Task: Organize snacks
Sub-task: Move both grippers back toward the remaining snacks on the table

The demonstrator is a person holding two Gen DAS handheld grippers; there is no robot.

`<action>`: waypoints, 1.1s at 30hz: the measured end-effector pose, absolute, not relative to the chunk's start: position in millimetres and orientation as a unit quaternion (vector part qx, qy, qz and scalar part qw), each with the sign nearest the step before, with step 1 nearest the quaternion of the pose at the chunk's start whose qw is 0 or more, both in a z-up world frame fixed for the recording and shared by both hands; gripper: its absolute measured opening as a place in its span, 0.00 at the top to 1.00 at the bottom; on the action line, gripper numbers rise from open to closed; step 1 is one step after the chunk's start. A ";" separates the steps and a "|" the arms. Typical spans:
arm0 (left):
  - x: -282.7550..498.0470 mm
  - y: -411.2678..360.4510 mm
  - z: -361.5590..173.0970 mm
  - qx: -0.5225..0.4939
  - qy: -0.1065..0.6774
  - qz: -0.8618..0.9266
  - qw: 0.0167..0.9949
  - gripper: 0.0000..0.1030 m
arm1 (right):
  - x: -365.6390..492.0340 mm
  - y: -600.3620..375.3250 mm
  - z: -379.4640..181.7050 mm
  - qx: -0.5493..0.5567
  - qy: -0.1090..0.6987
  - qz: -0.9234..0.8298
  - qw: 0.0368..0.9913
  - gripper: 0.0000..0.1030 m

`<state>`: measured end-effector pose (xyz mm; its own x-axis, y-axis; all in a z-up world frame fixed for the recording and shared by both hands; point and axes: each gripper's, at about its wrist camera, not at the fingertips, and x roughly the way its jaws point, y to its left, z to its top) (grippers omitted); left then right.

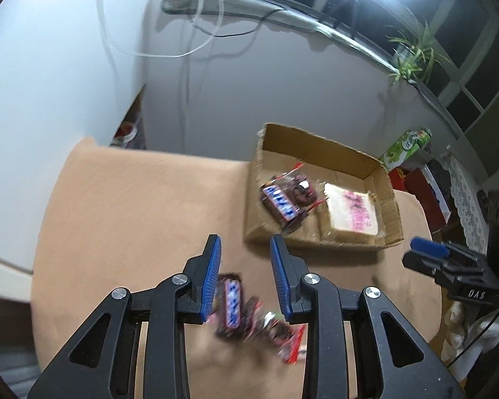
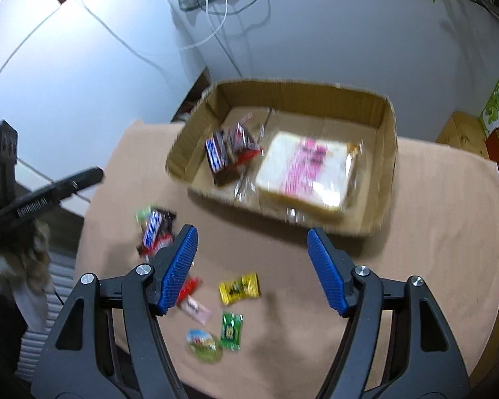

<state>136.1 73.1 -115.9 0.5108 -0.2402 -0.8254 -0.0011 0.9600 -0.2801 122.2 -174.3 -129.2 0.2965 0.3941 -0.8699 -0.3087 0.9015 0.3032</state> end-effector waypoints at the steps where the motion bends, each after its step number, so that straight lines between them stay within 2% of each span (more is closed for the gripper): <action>1: 131.1 78.1 -118.0 -0.128 0.492 -0.065 0.859 0.72 | 117.3 -176.4 -132.8 0.042 0.556 0.217 0.801 0.31; 10: 100.3 95.6 -146.7 -0.156 0.519 -0.048 0.839 0.72 | 94.0 -180.4 -168.2 0.070 0.594 0.207 0.774 0.31; 20: 64.5 54.6 -170.2 -0.139 0.559 -0.108 0.810 0.72 | 55.1 -161.5 -197.2 0.020 0.625 0.231 0.746 0.31; 24: 55.7 38.4 -182.4 -0.132 0.575 -0.126 0.797 0.72 | 49.1 -155.0 -206.4 0.019 0.632 0.231 0.739 0.37; 28: 54.4 29.0 -188.1 -0.125 0.579 -0.131 0.795 0.72 | 46.8 -147.1 -212.0 0.009 0.636 0.225 0.738 0.39; 33: 64.8 28.8 -191.7 -0.163 0.580 -0.129 0.787 0.71 | 48.1 -140.5 -218.8 0.008 0.642 0.218 0.735 0.39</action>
<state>64.8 28.8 -191.7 0.2930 -0.3919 -0.8721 0.0140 0.9138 -0.4059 48.1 -140.5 -218.8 0.0809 0.3305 -0.9403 -0.3096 0.9051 0.2915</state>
